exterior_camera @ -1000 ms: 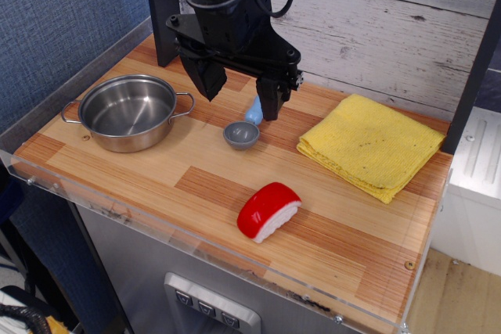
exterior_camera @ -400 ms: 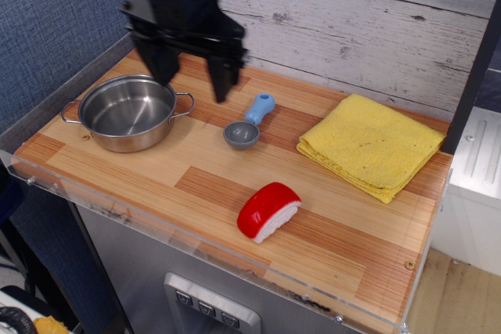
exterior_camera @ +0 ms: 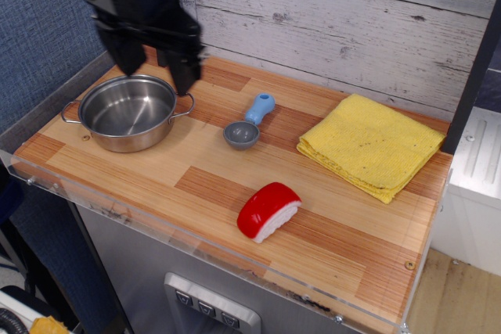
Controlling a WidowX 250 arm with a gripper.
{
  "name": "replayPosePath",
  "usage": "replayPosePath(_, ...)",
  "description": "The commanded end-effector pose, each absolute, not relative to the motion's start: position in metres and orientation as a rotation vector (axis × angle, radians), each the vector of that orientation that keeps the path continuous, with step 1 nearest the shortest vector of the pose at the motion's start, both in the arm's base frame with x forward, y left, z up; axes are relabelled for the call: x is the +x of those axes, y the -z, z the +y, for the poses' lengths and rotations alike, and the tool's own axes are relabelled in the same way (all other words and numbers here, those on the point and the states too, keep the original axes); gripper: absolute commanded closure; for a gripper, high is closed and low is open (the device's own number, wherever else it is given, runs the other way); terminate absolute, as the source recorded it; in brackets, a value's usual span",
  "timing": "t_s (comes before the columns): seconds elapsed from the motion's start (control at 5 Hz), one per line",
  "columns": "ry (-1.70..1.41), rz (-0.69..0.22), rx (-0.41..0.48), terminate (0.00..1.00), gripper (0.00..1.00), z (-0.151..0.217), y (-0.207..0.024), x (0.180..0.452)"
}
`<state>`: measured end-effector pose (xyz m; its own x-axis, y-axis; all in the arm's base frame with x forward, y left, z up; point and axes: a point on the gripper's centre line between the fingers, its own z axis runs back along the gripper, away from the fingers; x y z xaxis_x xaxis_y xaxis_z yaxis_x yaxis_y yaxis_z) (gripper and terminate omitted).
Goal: Place the pot on top of the yellow towel
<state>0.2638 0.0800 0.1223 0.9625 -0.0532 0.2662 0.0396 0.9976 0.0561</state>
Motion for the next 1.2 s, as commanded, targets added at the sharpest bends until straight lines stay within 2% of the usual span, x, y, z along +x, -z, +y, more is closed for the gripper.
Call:
replayPosePath(0.0,0.165,-0.288,0.073,0.00,0.00,0.092,-0.108,0.271)
replayPosePath(0.6,0.140,-0.205,0.045,0.00,0.00,0.108,-0.059,0.280)
replayPosePath(1.0,0.102,-0.145,0.070,0.00,0.00,0.120,-0.030,0.285)
